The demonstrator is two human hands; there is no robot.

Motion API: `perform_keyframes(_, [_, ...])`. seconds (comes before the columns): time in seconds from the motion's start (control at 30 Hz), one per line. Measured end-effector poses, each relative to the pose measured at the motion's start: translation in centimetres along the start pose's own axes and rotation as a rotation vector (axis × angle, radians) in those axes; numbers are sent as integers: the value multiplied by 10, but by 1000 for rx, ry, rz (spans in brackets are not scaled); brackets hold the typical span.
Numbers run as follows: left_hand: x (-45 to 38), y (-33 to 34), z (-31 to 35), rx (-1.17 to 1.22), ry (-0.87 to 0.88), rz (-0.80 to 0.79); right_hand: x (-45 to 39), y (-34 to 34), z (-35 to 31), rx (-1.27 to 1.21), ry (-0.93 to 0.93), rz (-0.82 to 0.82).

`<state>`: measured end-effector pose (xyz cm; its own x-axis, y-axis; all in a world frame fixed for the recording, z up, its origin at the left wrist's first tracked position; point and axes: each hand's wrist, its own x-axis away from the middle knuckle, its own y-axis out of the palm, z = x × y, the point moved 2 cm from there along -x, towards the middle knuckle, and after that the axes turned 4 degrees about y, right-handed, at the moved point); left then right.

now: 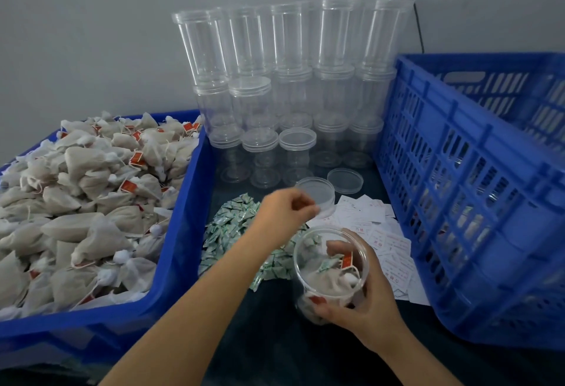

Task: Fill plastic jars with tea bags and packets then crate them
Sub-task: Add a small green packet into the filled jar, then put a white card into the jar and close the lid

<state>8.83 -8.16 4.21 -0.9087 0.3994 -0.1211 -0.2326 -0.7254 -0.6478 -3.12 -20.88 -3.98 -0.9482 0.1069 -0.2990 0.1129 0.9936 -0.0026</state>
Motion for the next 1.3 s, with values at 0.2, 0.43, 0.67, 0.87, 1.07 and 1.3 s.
perform_keyframes(0.2, [-30, 68, -21, -179, 32, -292, 7, -17, 5, -24, 49, 52])
perform_keyframes(0.43, [-39, 84, -17, -291, 77, -364, 6, -25, 10, -5, 74, 105])
perform_keyframes(0.67, [-39, 84, -19, -184, 103, -293, 4, -24, 13, -6, 114, 121])
perform_keyframes(0.87, [-43, 77, -19, -234, 122, -251, 4, -25, 13, -5, 110, 116])
perform_keyframes(1.07, [-42, 66, -14, -319, 159, -226, 3, -25, 12, 27, 109, 117])
perform_keyframes(1.3, [-36, 18, 18, -219, 140, -145, 4, -27, 20, 37, 117, 96])
